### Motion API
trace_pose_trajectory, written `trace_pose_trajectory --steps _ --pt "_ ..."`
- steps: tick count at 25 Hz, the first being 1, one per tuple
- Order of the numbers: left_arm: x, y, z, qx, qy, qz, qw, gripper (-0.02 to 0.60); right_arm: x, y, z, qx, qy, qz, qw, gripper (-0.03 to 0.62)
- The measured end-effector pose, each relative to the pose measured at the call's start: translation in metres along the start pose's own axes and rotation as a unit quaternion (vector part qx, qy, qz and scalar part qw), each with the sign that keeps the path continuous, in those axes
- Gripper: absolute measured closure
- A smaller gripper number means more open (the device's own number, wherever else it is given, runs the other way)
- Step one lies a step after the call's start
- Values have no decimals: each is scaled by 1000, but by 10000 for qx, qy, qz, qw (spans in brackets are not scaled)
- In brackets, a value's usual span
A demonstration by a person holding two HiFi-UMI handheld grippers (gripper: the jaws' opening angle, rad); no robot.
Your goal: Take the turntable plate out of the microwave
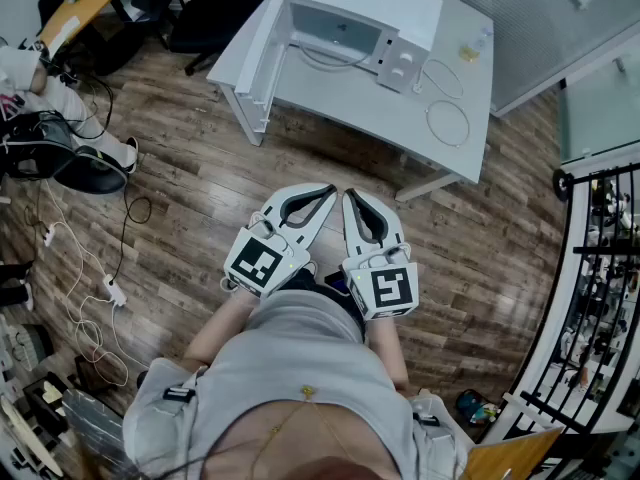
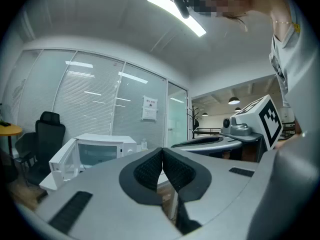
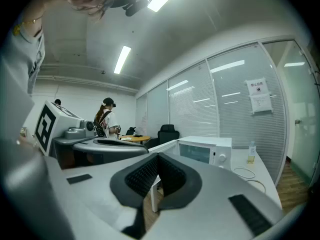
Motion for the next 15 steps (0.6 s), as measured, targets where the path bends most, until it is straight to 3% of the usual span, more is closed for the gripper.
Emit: trace_pose_trajectory --steps 7,10,15 --pt "-13 -10 -4 19 -168 49 9998 548 -16 8 1 161 -232 -121 9995 572" --pt "-14 -10 -2 -32 -178 13 9998 465 -19 7 -1 266 -218 -112 9993 523" --pt "-11 -11 -3 -30 -127 37 9999 465 -24 5 -1 235 -203 -107 9995 494"
Point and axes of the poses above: the fingertips, and each gripper's own axes: x forward along the fingers, y to its left, z out of its top, the point moved 1 cm from there along -x, backward along the fingers, and after that the axes turned 1 degree about -y, right-handed, at the moved point
